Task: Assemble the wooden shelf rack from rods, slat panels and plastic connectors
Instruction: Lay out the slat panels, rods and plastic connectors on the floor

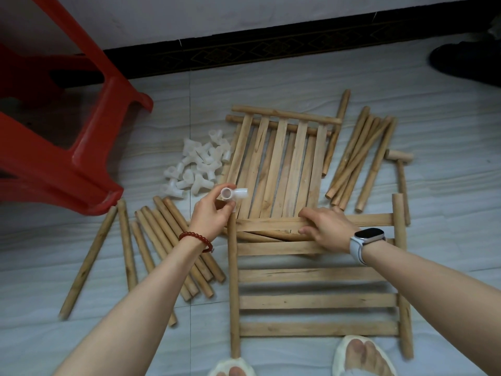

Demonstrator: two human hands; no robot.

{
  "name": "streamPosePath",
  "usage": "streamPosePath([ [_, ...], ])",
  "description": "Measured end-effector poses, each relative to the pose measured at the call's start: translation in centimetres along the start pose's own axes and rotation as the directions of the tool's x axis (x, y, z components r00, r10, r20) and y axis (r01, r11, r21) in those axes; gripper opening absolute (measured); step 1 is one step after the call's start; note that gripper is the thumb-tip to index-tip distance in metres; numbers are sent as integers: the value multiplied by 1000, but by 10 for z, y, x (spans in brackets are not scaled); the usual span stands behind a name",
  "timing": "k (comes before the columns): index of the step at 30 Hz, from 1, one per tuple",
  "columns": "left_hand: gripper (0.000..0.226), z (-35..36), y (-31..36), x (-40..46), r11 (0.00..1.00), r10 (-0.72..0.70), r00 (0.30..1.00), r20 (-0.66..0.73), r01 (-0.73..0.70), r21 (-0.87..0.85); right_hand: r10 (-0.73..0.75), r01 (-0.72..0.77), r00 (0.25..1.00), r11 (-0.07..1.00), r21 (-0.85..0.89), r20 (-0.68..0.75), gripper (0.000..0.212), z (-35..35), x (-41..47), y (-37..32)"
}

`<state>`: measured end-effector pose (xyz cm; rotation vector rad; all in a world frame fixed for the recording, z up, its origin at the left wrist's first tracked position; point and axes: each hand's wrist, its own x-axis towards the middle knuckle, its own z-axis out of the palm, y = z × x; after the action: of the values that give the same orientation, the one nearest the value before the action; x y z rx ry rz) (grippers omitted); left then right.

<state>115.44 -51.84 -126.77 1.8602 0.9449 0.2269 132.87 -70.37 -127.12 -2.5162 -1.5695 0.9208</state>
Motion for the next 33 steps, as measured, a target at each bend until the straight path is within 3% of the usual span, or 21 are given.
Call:
streamPosePath([
  [5, 36, -20, 10, 19, 994, -96, 979, 181, 103, -30, 33, -34, 999, 999, -38, -32, 35, 5, 2, -4],
  [7, 36, -25, 2, 28, 992, -124, 992, 30, 123, 13, 23, -29, 997, 995, -91, -71, 37, 7, 6, -5],
  [9, 37, -27, -15, 40, 965, -95, 979, -180, 135, 226, 20, -30, 996, 994, -109, -91, 38, 11, 9, -4],
  [10, 39, -27, -21, 46, 919, -60, 974, -218, 139, 370, 23, -33, 995, 994, -103, -97, 37, 13, 10, -3],
  [12, 48, -25, -33, 58, 806, -19, 987, -161, 111, 582, 24, -34, 993, 995, -90, -117, 36, 16, 12, -2],
  [16, 60, -15, -44, 76, 605, -76, 997, 1, 46, 795, 20, -33, 992, 994, -103, -128, 41, 18, 16, -4],
  [21, 44, -7, -60, 79, 496, -56, 997, -59, 79, 864, 22, -33, 993, 995, -91, -119, 35, 20, 16, -2],
  [26, 19, -14, -78, 74, 367, 229, 973, -34, -54, 929, 18, -27, 993, 997, -70, -114, 37, 19, 16, 0],
  [28, 19, -21, -79, 72, 345, 278, 960, -27, -74, 936, 19, -28, 993, 997, -70, -117, 37, 19, 17, 1],
  [33, 23, -32, -91, 74, 340, 169, 984, -51, -9, 941, 32, -40, 994, 997, -71, -104, 37, 20, 20, 0],
])
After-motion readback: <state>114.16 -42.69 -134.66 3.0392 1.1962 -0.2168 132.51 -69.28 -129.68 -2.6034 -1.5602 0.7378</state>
